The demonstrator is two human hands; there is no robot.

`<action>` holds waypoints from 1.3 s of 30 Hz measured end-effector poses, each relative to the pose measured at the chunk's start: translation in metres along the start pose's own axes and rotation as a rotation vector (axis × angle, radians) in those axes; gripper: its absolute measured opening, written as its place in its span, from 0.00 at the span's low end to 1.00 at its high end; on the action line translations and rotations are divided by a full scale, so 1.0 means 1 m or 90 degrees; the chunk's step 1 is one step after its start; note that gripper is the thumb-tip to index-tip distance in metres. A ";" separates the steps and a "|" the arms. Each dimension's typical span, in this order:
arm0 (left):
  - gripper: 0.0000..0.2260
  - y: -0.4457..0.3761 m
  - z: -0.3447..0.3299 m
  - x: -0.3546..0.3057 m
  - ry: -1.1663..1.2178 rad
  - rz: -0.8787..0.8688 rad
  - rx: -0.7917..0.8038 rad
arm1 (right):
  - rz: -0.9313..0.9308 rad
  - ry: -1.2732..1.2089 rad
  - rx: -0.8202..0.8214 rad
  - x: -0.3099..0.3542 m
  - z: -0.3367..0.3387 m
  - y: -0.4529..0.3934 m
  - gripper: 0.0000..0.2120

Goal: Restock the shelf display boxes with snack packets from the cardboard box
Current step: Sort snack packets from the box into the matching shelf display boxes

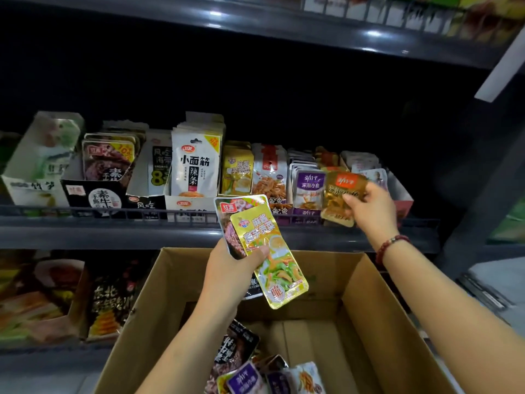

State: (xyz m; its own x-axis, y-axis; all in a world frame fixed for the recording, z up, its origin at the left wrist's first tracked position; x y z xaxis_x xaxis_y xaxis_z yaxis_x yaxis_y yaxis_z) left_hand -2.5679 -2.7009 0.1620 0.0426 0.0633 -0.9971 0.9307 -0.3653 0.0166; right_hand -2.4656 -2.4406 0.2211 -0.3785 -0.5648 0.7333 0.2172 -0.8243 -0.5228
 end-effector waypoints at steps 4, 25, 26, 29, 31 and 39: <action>0.09 0.004 -0.006 0.000 -0.019 -0.014 0.019 | 0.032 0.003 -0.048 -0.002 0.009 -0.024 0.05; 0.09 0.009 -0.013 0.002 -0.023 0.004 0.025 | -0.089 -0.074 0.061 -0.047 -0.029 -0.042 0.15; 0.09 0.009 -0.013 0.002 -0.023 0.006 0.026 | -0.093 -0.072 0.061 -0.048 -0.030 -0.043 0.15; 0.09 0.010 -0.013 0.002 -0.028 -0.001 0.032 | -0.121 -0.087 0.070 -0.049 -0.032 -0.045 0.16; 0.09 0.010 -0.014 0.001 -0.028 -0.005 0.032 | -0.139 -0.120 0.053 -0.047 -0.029 -0.044 0.17; 0.10 0.011 -0.016 0.003 -0.049 -0.006 0.047 | -0.163 -0.199 0.045 -0.030 0.002 0.005 0.21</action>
State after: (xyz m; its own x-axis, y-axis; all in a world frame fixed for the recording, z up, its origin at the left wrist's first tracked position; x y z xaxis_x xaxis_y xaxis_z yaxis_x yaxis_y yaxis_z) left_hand -2.5520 -2.6896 0.1608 0.0031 -0.0039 -1.0000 0.9015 -0.4328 0.0045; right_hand -2.4519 -2.4275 0.1974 -0.1389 -0.3171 0.9382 0.2162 -0.9342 -0.2837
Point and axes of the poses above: each hand's wrist, its own y-axis away from the middle knuckle, its own z-axis out of the back of the hand, x = y × z, the point moved 6 cm from there along -y, towards the middle knuckle, and after that the axes turned 11 degrees about -x, right-handed, at the moved point
